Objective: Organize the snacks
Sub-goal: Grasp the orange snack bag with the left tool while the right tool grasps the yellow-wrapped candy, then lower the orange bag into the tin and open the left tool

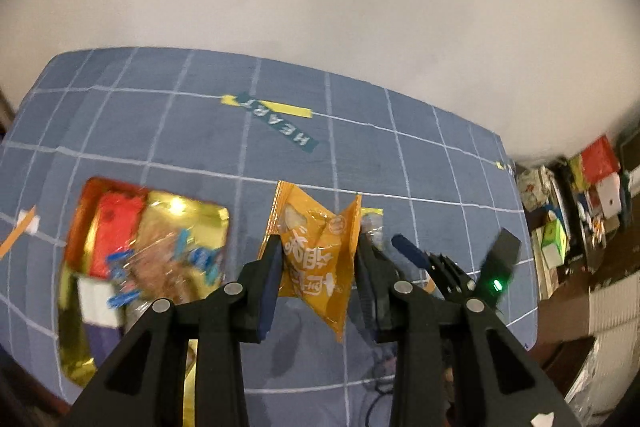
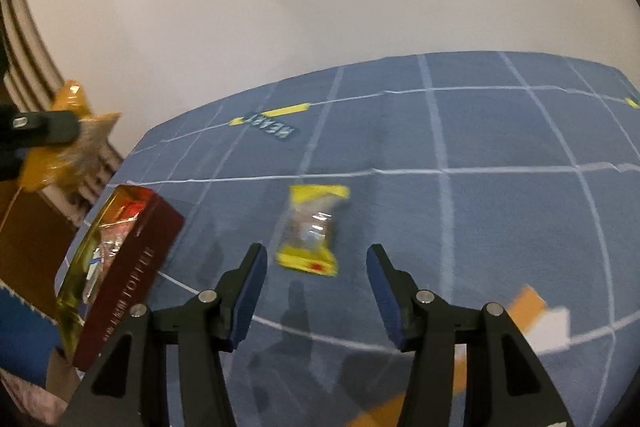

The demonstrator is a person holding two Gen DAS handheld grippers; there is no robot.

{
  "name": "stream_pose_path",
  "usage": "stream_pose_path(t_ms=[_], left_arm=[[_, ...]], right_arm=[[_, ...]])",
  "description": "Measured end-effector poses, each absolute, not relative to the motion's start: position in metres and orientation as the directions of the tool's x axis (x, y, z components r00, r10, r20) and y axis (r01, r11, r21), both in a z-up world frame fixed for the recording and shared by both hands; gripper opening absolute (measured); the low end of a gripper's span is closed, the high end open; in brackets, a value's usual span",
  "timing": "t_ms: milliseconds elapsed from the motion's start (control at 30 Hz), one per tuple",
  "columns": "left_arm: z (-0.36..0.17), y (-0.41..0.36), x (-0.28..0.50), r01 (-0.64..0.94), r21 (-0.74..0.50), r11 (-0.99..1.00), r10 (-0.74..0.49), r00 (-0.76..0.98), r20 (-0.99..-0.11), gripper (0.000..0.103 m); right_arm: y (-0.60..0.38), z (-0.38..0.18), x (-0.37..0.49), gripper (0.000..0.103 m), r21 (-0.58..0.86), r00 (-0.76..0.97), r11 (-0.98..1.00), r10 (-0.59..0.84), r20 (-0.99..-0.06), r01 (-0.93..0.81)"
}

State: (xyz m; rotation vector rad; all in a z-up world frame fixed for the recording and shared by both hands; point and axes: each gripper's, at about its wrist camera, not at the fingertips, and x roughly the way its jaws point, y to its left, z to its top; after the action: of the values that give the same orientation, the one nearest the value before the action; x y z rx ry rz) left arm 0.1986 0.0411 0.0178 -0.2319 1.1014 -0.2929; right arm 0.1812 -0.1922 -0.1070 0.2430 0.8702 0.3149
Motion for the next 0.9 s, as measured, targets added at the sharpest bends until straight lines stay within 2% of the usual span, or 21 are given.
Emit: stream_pose_path(t_ms=[233,267,300,567,900], left_arm=[[0.028,0.094,0.169,0.026,-0.325,0.945,-0.298,0.473,-0.829,0.031],[0.029,0.102,0.165,0.01,-0.326,0.945,-0.29,0.479,-0.828,0.031],[0.03,0.111,0.16,-0.005,-0.331,0.944,-0.287,0.482,-0.828,0.031],[0.027,0.162,0.127,-0.078,-0.322,0.943,-0.244,0.492,-0.836,0.031],[-0.008,0.174,0.101,-0.09,-0.296,0.951,-0.231,0.429,-0.873,0.031]], right_arm=[[-0.166,-0.124,0.213,0.052,0.276,0.557,0.951,0.304,-0.773,-0.136],[-0.163,-0.124,0.214,0.046,0.256,0.568,0.957,0.289,-0.77,-0.141],[-0.158,-0.126,0.216,0.024,0.224,0.559,0.964,0.267,-0.785,-0.145],[-0.161,-0.11,0.178,0.024,0.195,0.582,0.965,0.261,-0.77,-0.175],[-0.196,-0.104,0.118,0.024,0.204,0.615,0.973,0.224,-0.756,-0.103]])
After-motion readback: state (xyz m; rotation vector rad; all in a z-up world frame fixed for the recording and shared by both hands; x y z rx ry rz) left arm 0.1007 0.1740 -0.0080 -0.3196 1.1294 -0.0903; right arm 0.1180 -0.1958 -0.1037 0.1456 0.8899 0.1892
